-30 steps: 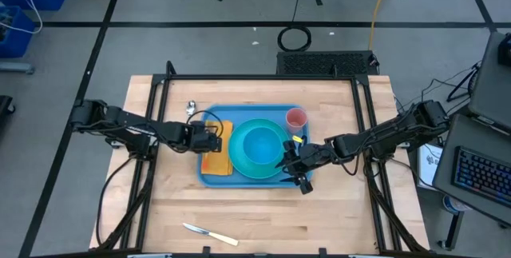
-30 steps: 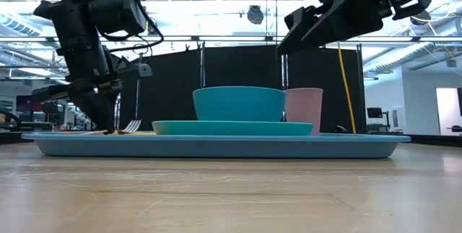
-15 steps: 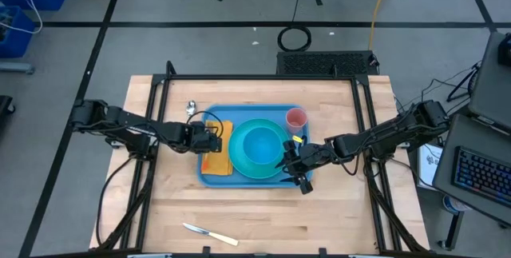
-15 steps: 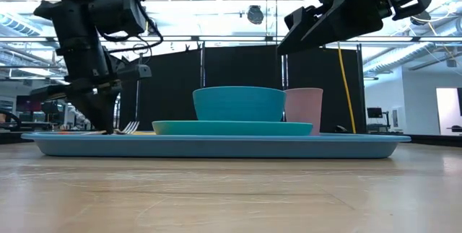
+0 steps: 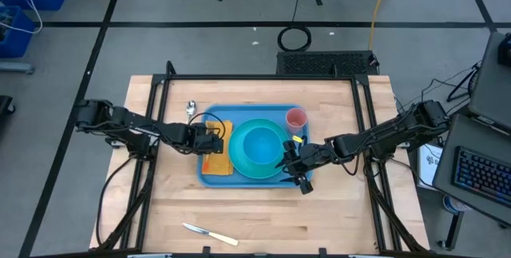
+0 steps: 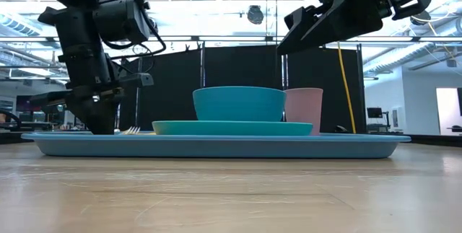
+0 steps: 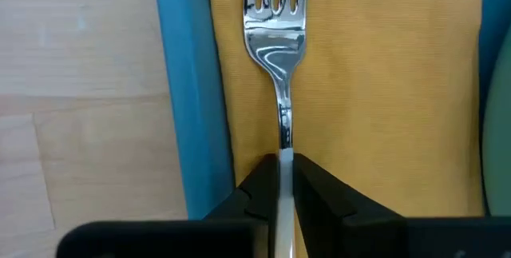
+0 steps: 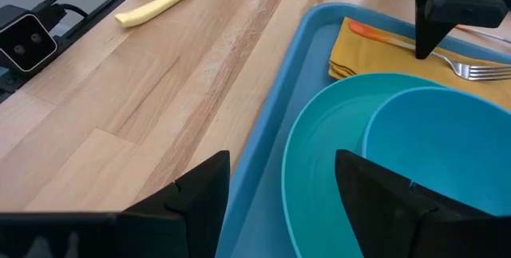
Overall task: Set up tray
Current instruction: Put the orange fork on the yellow napkin
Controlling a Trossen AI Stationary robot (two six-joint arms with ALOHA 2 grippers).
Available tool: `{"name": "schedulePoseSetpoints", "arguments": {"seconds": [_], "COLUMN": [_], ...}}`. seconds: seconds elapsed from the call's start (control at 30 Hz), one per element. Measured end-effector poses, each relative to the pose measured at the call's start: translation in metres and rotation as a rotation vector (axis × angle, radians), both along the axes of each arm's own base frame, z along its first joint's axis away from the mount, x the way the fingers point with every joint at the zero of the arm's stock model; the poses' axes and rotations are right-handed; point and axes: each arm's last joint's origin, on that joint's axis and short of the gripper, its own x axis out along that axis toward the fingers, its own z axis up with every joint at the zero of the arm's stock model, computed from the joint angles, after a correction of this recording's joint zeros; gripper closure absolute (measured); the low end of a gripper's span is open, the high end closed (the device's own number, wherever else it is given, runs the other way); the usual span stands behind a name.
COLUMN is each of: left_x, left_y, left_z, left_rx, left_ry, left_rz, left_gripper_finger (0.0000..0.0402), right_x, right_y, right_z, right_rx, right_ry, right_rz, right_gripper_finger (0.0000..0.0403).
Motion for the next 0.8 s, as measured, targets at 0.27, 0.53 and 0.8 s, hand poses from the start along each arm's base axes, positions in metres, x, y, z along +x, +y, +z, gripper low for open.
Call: {"name": "schedulePoseSetpoints", "arguments": {"seconds": [0.27, 0.53, 0.8], "left_x": [0.0011, 0.0024, 0.0024], "left_y": [-0.0037, -0.0048, -0.0048], "left_z": [0.0002, 0.0007, 0.0007], "left_rx": [-0.006, 0.010, 0.010], "left_ry": [-0.013, -0.029, -0.028], "left_rz": [-0.015, -0.018, -0.022], "left_gripper_finger": [0.0352, 0.0351, 0.0350], "right_x": [0.0000, -0.0001, -0.0001], "right_y": [0.0000, 0.0000, 0.0000], "right_z": [-0.0001, -0.0001, -0.0001], "right_rx": [0.000, 0.000, 0.000], "right_ry": [0.001, 0.001, 0.001], "right_rz": [0.000, 0.000, 0.000], "right_gripper_finger": [0.0187, 0.0187, 0.0187]}}
